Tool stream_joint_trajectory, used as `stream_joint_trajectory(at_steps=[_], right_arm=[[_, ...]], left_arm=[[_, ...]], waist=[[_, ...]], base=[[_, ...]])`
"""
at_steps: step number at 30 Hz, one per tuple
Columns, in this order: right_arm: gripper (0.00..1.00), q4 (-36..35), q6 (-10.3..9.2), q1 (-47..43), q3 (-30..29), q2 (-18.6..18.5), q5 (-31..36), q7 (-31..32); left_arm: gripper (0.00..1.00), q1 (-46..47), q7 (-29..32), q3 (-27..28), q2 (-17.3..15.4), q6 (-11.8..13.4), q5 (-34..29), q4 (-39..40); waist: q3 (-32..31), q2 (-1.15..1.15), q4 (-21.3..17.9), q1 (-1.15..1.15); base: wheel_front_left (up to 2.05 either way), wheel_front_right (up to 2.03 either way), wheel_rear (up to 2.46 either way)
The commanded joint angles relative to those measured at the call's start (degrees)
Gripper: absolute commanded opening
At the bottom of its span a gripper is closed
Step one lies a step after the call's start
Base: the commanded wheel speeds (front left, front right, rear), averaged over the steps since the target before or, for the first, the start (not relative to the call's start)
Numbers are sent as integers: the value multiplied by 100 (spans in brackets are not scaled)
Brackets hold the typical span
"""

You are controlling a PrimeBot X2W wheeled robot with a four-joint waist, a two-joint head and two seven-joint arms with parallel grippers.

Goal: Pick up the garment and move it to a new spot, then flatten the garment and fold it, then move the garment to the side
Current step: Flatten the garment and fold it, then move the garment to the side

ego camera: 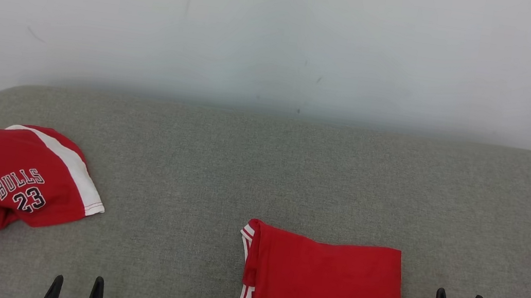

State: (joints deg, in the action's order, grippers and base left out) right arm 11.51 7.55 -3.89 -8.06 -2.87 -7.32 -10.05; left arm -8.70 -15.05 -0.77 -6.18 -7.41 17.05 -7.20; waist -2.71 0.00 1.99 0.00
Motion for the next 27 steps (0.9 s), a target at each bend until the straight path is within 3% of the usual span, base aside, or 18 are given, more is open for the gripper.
stream_joint_trajectory(at_steps=[1, 8, 15, 16, 17, 18, 21, 27], right_arm=[[100, -4, -13, 3, 6, -1, -11, 19], [100, -99, -13, 38, -88, -2, 158, 511], [100, -180, -13, 283, -2, -3, -220, 2906], [100, -180, -13, 283, -2, -3, -220, 2906], [100, -252, -13, 335, 65, -1, -212, 3475], [100, -289, -13, 392, 28, 0, -141, 3650], [100, -251, -13, 489, -44, 1, -67, 4069], [100, -23, -13, 726, -133, -2, -96, 4220]], left_arm=[[100, 66, -18, 18, 14, -7, -38, -18], [100, 71, -18, -5, 30, -7, -37, -78], [100, 84, -18, 4, 64, -7, -12, -124], [100, 84, -18, 4, 64, -7, -12, -124], [100, 108, -18, -34, 72, -7, -14, -128], [100, 123, -18, -50, 73, -7, -11, -130], [100, 153, -18, -123, 69, -7, 36, -146], [100, 191, -18, -187, -10, -7, 78, -164]], waist=[[6, 0, -4, 0], [12, 0, 6, 0], [21, 0, 22, 0], [21, 0, 22, 0], [38, 0, 55, 0], [49, 0, 80, 0], [92, 0, 173, 0], [211, 0, 324, 0]], base=[[0, 0, 0], [0, 0, 0], [0, 0, 0], [0, 0, 0], [0, 0, 0], [0, 0, 0], [0, 0, 0], [0, 0, 0]])
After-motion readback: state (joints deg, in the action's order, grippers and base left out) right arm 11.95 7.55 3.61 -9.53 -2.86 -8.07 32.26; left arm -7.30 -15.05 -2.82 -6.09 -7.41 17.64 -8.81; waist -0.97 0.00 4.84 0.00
